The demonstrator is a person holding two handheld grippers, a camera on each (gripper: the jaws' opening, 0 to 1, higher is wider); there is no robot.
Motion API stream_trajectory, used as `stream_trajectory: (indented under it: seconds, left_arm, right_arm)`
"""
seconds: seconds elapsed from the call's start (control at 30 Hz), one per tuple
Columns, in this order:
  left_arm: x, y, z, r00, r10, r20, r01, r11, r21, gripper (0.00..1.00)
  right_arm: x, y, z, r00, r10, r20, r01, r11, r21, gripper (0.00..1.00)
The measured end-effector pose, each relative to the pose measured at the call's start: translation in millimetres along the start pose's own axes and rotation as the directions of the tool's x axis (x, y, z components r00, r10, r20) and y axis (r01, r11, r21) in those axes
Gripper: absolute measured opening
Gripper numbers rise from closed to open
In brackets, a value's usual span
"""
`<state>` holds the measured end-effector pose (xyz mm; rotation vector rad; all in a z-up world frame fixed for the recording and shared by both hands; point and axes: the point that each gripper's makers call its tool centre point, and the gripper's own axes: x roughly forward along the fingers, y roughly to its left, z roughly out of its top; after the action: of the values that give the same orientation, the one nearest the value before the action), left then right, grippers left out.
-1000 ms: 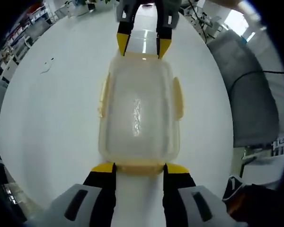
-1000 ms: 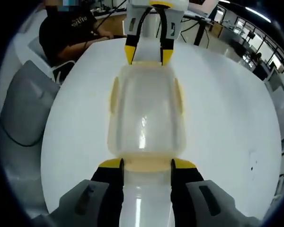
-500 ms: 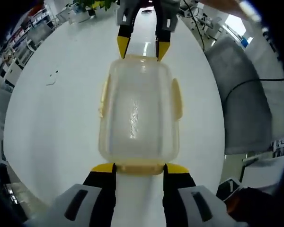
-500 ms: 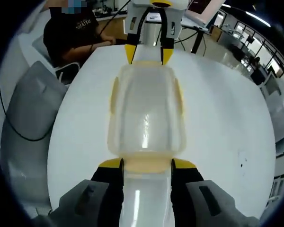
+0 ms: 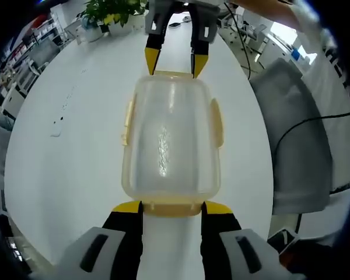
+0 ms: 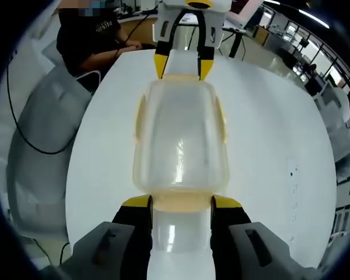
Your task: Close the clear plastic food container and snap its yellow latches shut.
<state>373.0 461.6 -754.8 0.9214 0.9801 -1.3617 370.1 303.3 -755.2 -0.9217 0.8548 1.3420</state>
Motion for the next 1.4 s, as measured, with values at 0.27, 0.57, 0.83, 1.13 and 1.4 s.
stream_trajectory:
  seconds: [0.27, 0.57, 0.83, 1.13, 1.4]
  left_arm:
    - [16, 3.1, 37.3, 1.0, -0.011, -0.011, 0.011, 0.999, 0.036, 0.33]
    - [37, 4.3, 74.6, 1.0, -0.018, -0.012, 0.019, 0.998, 0.052, 0.33]
    - [49, 9.9, 98.0, 1.0, -0.027, -0.004, 0.027, 0.999, 0.047, 0.33]
    - [60, 12.8, 109.0, 0.999, -0.044, 0.001, 0.044, 0.998, 0.039, 0.33]
    - [66, 14.1, 106.1, 0.998, -0.05, -0.023, 0.05, 0.998, 0.031, 0.33]
  right_arm:
    - [-18, 3, -36.6, 1.0, 0.0, -0.002, 0.0, 0.999, 0.037, 0.35]
    - [-30, 3, -77.1, 1.0, 0.005, -0.011, -0.004, 0.999, 0.049, 0.35]
    - [-37, -3, -102.3, 1.0, 0.014, -0.001, -0.014, 0.998, 0.059, 0.35]
    - [-33, -5, -118.5, 1.0, 0.022, -0.004, -0.022, 0.997, 0.069, 0.36]
    - [-26, -8, -121.2, 0.999, 0.029, -0.029, -0.027, 0.998, 0.059, 0.36]
